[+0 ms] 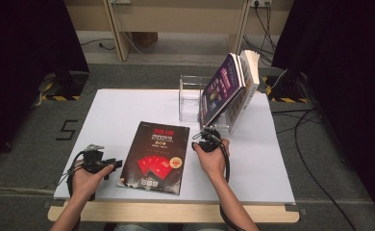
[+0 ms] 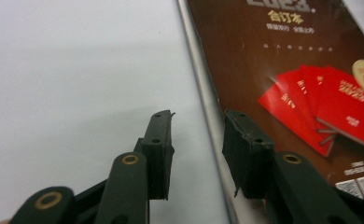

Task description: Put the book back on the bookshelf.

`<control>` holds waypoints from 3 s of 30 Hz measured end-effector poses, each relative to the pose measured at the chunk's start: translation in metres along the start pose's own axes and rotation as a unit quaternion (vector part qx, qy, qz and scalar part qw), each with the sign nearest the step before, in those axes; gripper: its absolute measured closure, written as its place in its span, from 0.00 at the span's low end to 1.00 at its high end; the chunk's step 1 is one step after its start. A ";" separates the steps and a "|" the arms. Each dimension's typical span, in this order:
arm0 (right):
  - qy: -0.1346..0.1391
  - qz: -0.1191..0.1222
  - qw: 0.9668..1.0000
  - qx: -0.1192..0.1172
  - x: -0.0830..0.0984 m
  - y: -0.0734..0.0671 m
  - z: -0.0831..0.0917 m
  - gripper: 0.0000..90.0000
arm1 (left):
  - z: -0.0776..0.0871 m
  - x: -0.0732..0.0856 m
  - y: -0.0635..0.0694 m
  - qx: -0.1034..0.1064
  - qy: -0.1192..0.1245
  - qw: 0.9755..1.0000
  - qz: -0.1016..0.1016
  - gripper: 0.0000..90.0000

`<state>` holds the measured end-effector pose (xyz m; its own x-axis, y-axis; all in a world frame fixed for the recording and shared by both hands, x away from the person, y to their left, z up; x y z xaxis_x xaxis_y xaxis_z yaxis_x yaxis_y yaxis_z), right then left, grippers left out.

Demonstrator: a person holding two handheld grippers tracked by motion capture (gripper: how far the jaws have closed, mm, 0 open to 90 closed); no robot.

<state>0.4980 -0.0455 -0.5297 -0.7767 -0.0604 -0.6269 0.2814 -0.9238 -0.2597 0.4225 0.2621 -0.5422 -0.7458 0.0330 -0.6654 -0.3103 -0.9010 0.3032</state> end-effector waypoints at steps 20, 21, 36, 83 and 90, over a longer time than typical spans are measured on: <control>-0.012 0.003 1.000 -0.004 0.003 -0.008 -0.008 0.71 | -0.012 0.007 0.013 0.012 -0.032 0.999 0.001 0.60; -0.012 0.003 1.000 -0.005 0.003 -0.008 -0.008 0.71 | -0.013 0.007 0.014 0.012 -0.034 0.999 -0.001 0.60; -0.010 0.006 1.000 -0.003 0.003 -0.007 -0.007 0.71 | -0.014 0.006 0.021 0.018 -0.035 0.999 0.021 0.74; -0.034 -0.016 0.999 -0.021 0.001 -0.021 -0.032 0.71 | -0.022 0.005 0.028 0.019 -0.037 0.999 0.022 0.95; -0.038 -0.027 0.999 -0.006 0.001 -0.016 -0.032 0.88 | -0.021 0.006 0.029 0.019 -0.041 0.999 0.013 0.97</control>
<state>0.5104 -0.0190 -0.5496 -0.8316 -0.0395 -0.5540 0.2444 -0.9217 -0.3012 0.4219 0.2269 -0.5517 -0.7996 0.0469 -0.5987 -0.3114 -0.8848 0.3466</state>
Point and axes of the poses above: each handheld gripper's, and its own axes: z roughly backward along the jaws, x roughly out of its underside, y roughly to its right, the point moved 9 cm from there along -z, roughly forward along the jaws, and after that the axes turned 2 degrees about x, right-handed, at the moved point
